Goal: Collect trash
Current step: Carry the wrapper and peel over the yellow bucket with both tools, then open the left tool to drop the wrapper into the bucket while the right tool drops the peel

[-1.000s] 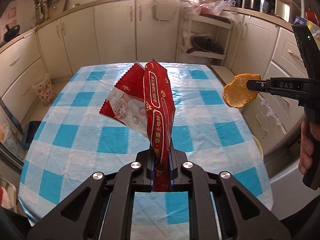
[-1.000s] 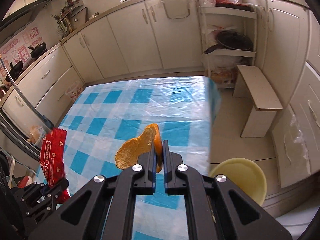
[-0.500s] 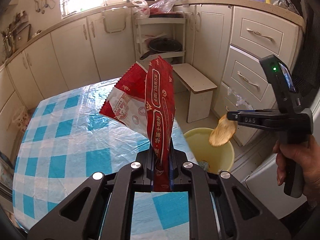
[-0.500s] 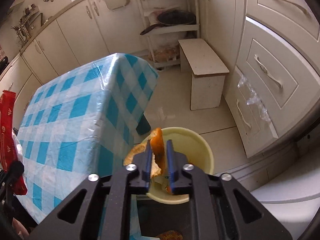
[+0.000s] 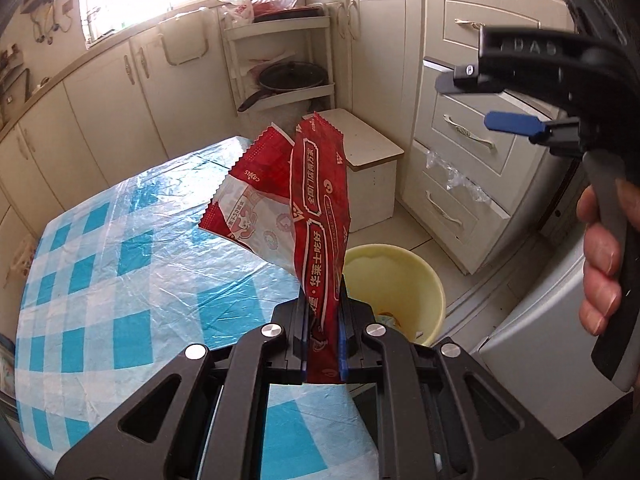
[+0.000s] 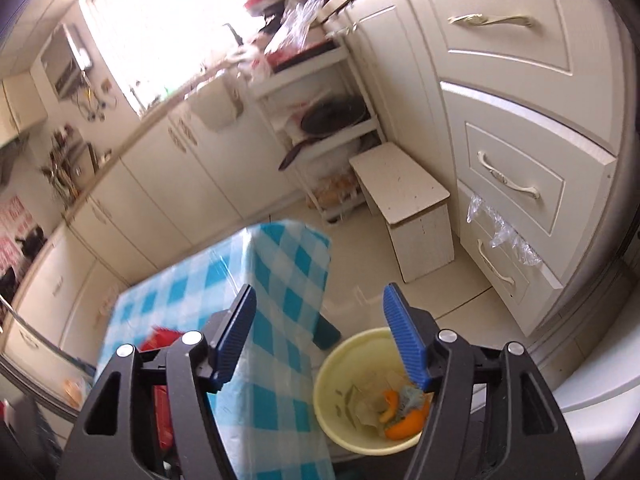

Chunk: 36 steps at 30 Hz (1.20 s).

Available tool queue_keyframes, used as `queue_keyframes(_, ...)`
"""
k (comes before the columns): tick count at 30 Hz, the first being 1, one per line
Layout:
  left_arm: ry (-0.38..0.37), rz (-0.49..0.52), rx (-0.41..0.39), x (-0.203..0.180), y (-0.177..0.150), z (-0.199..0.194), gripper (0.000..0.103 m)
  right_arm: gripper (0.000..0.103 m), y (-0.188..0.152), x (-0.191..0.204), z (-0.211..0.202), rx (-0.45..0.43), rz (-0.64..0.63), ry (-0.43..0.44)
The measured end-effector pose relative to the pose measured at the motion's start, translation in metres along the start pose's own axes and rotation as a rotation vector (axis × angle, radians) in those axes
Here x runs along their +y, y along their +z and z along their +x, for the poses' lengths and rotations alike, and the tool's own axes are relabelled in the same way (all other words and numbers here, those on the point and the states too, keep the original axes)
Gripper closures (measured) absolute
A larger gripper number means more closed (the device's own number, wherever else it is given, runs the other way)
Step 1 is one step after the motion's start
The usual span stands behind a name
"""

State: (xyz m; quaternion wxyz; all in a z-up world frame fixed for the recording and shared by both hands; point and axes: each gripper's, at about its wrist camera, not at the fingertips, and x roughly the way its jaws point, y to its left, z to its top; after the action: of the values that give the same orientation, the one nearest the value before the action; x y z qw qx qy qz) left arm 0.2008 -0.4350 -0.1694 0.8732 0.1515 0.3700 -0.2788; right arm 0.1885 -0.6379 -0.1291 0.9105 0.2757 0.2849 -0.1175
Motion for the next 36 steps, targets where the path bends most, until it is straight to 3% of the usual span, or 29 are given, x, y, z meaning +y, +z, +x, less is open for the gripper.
queue_keyframes(8,-0.052,0.042,0.084,-0.041,-0.001,0.041,0.093,0.037,0.017,-0.02,-0.016,-0.063,0.097,0.019)
queue_keyframes(13,-0.08,0.044,0.176,-0.059,0.002,0.08,0.093,0.037,0.023,-0.027,-0.021,-0.08,0.121,0.03)
queue_keyframes(20,-0.046,0.079,0.28,-0.081,0.016,0.121,0.091,0.037,0.029,-0.029,-0.024,-0.093,0.135,0.049)
queue_keyframes(24,-0.017,0.083,0.344,-0.086,0.016,0.14,0.074,0.037,0.03,-0.029,-0.025,-0.097,0.138,0.052)
queue_keyframes(25,-0.011,0.089,0.352,-0.087,0.015,0.142,0.066,0.037,0.03,-0.029,-0.026,-0.098,0.141,0.053)
queue_keyframes(29,0.023,0.11,0.341,-0.089,0.013,0.14,0.045,0.037,0.031,-0.03,-0.025,-0.096,0.144,0.055)
queue_keyframes(32,0.035,0.106,0.335,-0.086,0.012,0.136,0.037,0.037,0.03,-0.029,-0.025,-0.09,0.143,0.058)
queue_keyframes(36,0.052,0.088,0.325,-0.081,0.013,0.129,0.035,0.037,0.03,-0.028,-0.026,-0.091,0.138,0.056)
